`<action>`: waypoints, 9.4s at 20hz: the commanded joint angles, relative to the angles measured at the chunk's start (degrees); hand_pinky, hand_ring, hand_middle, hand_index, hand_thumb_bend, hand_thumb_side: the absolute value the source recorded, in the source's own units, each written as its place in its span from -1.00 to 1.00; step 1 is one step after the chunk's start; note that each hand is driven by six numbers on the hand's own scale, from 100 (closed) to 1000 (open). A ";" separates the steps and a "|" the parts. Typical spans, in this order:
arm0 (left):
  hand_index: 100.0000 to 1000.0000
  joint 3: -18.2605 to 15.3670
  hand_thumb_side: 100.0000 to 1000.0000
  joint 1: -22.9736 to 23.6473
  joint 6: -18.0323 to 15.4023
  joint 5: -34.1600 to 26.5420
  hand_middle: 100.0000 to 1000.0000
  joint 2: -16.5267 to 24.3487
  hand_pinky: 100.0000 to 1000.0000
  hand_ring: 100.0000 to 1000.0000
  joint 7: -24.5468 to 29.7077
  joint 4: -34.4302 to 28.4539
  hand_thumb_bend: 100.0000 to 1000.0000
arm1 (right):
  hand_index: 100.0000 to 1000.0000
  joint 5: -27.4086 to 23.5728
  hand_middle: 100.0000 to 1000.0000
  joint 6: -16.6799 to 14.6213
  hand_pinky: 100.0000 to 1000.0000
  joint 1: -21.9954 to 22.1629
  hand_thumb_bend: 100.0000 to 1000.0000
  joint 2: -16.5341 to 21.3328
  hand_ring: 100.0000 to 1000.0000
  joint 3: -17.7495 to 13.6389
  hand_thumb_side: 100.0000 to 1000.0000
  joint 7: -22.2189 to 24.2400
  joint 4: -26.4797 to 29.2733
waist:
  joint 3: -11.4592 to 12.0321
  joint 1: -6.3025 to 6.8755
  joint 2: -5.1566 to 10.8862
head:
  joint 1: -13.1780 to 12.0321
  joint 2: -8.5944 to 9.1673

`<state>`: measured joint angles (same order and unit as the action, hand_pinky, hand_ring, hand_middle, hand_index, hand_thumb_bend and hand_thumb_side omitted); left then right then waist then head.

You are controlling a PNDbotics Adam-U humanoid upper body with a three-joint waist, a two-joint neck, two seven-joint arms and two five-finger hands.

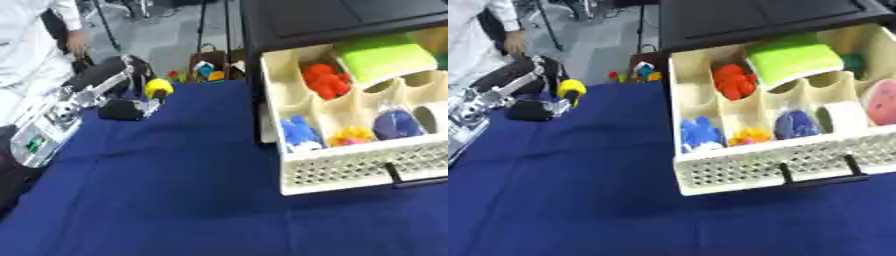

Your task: Pick up objects from table and place into drawer.

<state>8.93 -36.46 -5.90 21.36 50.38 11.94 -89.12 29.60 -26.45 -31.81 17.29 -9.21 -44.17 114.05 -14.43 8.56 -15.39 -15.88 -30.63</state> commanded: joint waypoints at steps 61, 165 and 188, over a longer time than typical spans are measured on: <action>0.72 7.85 0.49 -19.41 -0.87 -22.94 0.44 -12.94 -0.01 0.34 20.08 13.55 0.83 | 0.45 -3.58 0.15 -1.77 0.20 -5.05 -1.00 0.57 0.33 0.88 1.00 -1.37 0.55 | -7.24 4.38 1.47 | -5.96 -0.54; 0.71 -14.71 1.00 27.62 -8.34 -37.20 0.43 -31.64 0.01 0.37 -35.84 -25.47 0.25 | 0.63 -21.08 -0.10 16.33 -1.00 -11.79 0.25 43.20 -0.30 30.73 0.69 91.75 0.55 | 6.23 -9.53 9.45 | 9.36 -6.06; 0.70 -14.99 1.00 28.17 -7.57 -36.90 0.42 -34.21 -0.04 0.34 -36.38 -25.47 0.24 | 0.40 -19.74 0.03 31.83 -0.93 -2.97 0.45 37.19 -0.16 31.97 0.30 96.13 0.55 | 6.72 -8.35 8.95 | 10.14 -5.50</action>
<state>-5.80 -8.00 -13.70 -15.99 15.83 -24.47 -113.85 9.20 4.91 -34.25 53.64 23.93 52.07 114.08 -7.67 0.24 -6.95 -5.86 -36.69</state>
